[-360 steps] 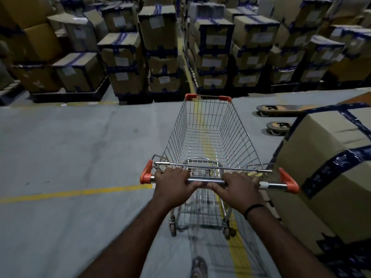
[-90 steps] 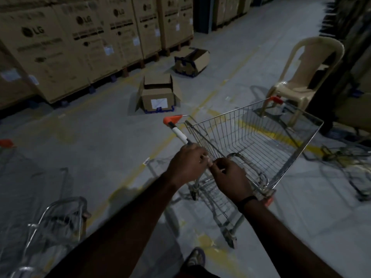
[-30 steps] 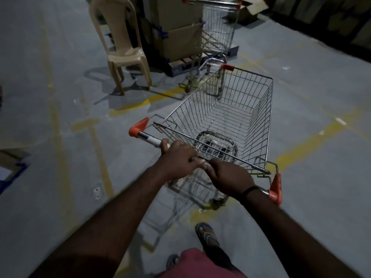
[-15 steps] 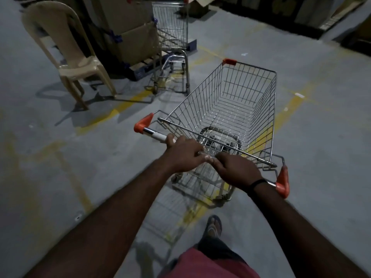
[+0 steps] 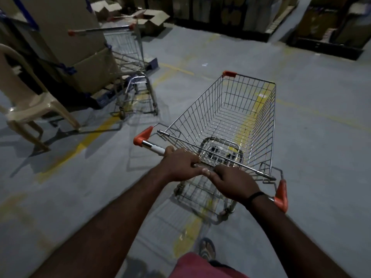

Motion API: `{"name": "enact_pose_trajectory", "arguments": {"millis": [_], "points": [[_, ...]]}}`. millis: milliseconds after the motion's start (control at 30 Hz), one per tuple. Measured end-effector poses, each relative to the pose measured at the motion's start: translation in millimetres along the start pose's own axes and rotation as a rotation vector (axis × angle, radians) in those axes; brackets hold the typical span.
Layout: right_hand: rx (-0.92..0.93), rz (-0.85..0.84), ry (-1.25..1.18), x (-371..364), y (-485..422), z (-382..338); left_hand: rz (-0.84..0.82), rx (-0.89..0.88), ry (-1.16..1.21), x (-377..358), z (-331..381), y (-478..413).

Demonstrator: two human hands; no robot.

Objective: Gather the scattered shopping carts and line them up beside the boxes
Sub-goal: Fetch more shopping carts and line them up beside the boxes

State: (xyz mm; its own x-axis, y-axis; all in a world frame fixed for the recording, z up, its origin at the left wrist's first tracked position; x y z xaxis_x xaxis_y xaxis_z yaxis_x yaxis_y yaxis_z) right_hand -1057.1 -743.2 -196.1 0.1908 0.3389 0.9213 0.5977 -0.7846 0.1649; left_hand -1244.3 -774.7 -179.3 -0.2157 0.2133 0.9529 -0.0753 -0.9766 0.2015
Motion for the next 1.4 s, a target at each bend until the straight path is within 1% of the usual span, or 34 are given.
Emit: {"name": "enact_pose_trajectory", "arguments": {"millis": [100,267,367,433,567,700,867,1067,1133,1233,1400], "points": [[-0.044,0.037,0.012,11,-9,28,-0.006,-0.043,-0.017,4,12,-37],[-0.112,0.168,0.052,30,-24,69,-0.012,-0.098,0.051,12,30,-91],[-0.143,0.266,0.086,41,-31,87,-0.042,-0.138,0.071,17,40,-118],[-0.217,0.303,0.093,48,-38,99,-0.046,-0.169,0.055,21,43,-138],[-0.36,0.269,0.104,59,-55,123,-0.007,-0.278,-0.113,31,46,-177],[-0.429,0.249,0.108,70,-73,148,-0.065,-0.381,-0.228,43,57,-222],[-0.56,0.235,0.14,93,-94,177,-0.082,-0.511,-0.215,51,68,-285],[-0.705,0.207,0.18,115,-122,218,-0.185,-0.613,-0.268,63,90,-360],[-0.759,0.21,0.183,121,-130,230,-0.132,-0.653,-0.313,63,98,-377],[-0.818,0.226,0.176,133,-139,244,-0.034,-0.731,-0.314,65,110,-401],[-0.87,0.249,0.174,151,-152,271,0.001,-0.777,-0.302,65,133,-445]]}}
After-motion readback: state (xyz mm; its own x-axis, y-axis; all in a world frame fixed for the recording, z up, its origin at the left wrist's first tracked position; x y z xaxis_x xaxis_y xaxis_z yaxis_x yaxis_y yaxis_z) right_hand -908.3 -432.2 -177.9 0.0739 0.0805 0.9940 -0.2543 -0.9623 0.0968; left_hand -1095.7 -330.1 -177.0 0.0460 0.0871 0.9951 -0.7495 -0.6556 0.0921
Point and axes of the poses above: each hand's wrist, its own y-axis away from the middle knuckle, its own x-axis out of the back of the hand, z = x × y, the point moved 3 cm from there along -y, towards the middle knuckle, and after that the axes turned 2 degrees about -x, right-handed, at the moved point
